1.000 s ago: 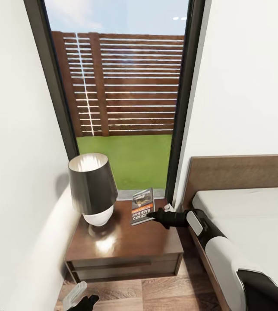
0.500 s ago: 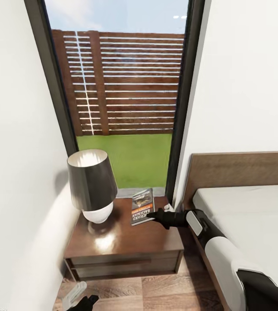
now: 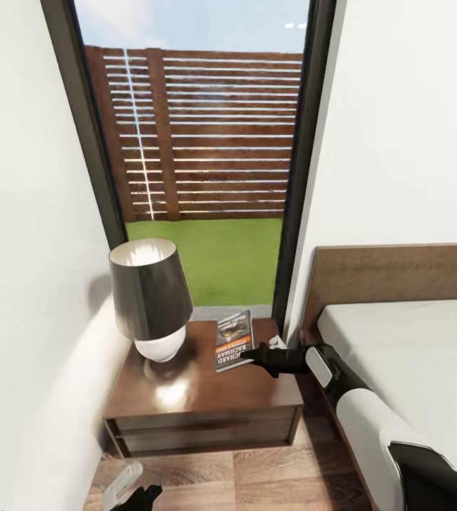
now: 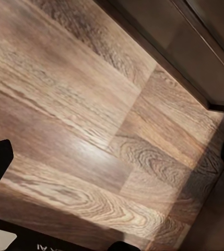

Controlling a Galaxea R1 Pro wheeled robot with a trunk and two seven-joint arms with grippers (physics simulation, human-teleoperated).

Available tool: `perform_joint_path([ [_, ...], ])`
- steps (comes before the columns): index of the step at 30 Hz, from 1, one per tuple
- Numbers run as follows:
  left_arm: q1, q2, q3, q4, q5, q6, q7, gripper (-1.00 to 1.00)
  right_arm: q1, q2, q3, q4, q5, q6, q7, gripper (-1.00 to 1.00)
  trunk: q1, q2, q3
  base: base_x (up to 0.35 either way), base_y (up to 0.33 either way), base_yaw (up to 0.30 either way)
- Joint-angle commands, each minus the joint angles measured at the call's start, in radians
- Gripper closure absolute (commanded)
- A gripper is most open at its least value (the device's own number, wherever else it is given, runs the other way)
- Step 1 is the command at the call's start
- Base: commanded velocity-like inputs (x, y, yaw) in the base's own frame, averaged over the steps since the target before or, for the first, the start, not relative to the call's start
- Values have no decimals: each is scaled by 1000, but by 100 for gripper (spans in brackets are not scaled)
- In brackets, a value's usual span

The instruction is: In the bedroom, move the book from the bed onto either nightstand, and place the two sandals side by side next to the bed.

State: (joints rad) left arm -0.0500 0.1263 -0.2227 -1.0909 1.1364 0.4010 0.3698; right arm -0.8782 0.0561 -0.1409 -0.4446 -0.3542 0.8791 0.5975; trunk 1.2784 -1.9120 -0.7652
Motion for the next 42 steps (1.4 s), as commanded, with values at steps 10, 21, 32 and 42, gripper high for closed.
perform_joint_path([
  [10, -1, 3, 3, -2, 11, -2, 12, -100, -1, -1, -8, 0, 4, 6, 4, 100, 38, -71, -32, 0, 0, 0],
  [21, -1, 4, 6, -2, 11, -2, 12, -100, -2, -1, -8, -2, 6, 6, 0, 100, 80, -148, -67, 0, 0, 0],
  [32, -1, 4, 6, -1, 11, -4, 12, -100, -2, -1, -8, -4, 1, 6, -75, 100, 123, -225, -101, 0, 0, 0],
  [42, -1, 5, 0, 2, 9, -6, 13, -100, -2, -1, -8, -5, 0, 6, -86, 100, 134, -246, -111, 0, 0, 0],
])
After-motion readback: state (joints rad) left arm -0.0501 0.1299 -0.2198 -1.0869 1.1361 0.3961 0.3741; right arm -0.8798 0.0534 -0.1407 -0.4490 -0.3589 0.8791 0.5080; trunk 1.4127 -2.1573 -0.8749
